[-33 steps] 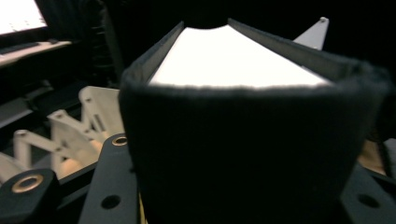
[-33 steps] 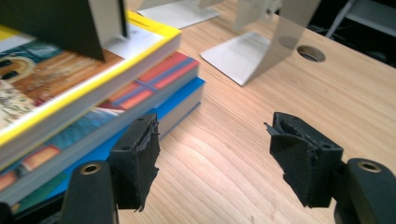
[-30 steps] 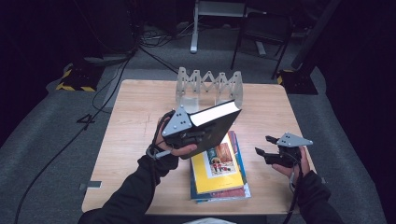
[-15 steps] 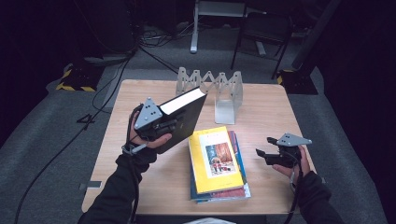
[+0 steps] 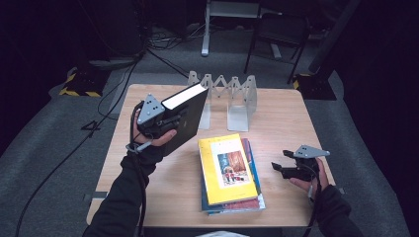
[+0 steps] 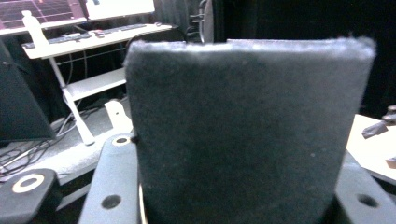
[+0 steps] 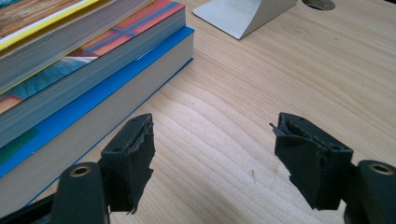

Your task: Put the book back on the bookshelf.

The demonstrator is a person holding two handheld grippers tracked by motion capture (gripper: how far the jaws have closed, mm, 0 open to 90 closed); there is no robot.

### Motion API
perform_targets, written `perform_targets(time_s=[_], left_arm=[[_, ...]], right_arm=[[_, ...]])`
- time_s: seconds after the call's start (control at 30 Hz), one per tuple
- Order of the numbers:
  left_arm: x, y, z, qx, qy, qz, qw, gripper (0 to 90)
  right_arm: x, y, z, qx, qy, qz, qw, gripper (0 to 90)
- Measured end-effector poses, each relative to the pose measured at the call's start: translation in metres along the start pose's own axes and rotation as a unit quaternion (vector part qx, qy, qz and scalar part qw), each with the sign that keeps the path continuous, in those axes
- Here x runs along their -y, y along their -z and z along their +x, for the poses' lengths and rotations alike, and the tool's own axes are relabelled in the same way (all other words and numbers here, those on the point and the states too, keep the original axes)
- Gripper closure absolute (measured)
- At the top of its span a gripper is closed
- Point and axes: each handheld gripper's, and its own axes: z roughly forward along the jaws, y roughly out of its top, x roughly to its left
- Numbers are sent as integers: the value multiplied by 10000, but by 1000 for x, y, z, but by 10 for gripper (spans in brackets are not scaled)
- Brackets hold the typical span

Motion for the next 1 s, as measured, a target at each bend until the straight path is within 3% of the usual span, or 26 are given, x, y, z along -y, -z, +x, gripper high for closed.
perform_targets(time_s=[0.13,0.27,0.57,0.8,1.0], left_arm=[[0,-10,5,-83,65,-6,9999,524],[0,-30,10,-231,95,91,9996,524],[6,-62,6,-424,57,237,9988,524],[18,-83,9,-769,151,333,9964,524],[27,-94,13,-911,329,329,9948,523]], right_arm=[[0,-1,1,-11,11,24,10000,292],[0,-2,1,-7,35,47,10000,293],[1,-1,0,-15,26,23,10000,297],[2,-1,1,-21,33,3,10000,297],[2,-1,0,-31,35,-7,10000,300]])
